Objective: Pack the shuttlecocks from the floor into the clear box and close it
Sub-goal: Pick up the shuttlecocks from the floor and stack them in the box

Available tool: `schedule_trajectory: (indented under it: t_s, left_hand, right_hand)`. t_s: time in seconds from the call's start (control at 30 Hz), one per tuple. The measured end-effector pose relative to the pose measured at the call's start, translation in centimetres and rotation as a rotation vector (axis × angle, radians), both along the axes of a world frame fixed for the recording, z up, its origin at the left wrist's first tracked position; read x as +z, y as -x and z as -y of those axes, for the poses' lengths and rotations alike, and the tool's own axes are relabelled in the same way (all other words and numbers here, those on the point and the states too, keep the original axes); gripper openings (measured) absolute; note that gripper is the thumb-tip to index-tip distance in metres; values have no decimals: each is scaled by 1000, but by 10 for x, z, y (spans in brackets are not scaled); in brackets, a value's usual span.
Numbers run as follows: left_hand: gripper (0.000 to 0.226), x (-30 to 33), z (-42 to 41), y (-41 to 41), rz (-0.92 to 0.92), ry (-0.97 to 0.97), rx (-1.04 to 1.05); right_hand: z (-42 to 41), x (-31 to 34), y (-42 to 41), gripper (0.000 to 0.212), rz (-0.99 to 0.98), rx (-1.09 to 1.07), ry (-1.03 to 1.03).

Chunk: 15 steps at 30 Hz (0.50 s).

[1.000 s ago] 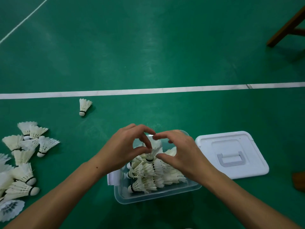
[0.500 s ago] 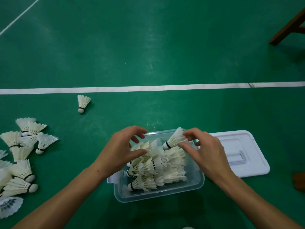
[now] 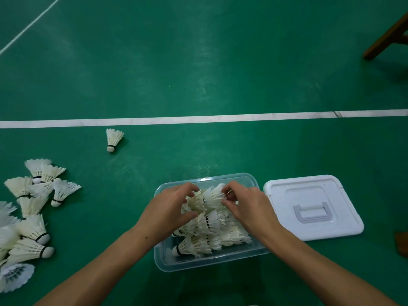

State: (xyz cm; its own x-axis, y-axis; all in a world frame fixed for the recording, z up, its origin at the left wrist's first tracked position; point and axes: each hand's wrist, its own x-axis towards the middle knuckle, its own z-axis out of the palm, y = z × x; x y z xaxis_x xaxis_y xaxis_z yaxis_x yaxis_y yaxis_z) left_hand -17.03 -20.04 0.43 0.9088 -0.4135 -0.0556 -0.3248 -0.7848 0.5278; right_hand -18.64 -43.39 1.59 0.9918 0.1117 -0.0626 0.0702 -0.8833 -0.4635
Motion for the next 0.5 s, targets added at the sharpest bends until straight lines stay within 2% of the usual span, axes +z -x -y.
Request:
schedule_trajectory:
  t_s: [0.17, 0.3, 0.37, 0.5]
  left_hand:
    - [57, 2, 6, -1, 1, -16, -18]
    - [58, 5, 8, 0, -9, -24, -26]
    - [55, 7, 4, 3, -9, 5, -6]
    - [49, 25, -10, 8, 20, 106, 92]
  right_hand:
    - [-9, -5, -8, 28, -133, 6, 21]
    - [-5, 6, -11, 39, -223, -21, 22]
    - [1, 18, -9, 43, -198, -28, 42]
    - [3, 53, -5, 37, -84, 11, 94]
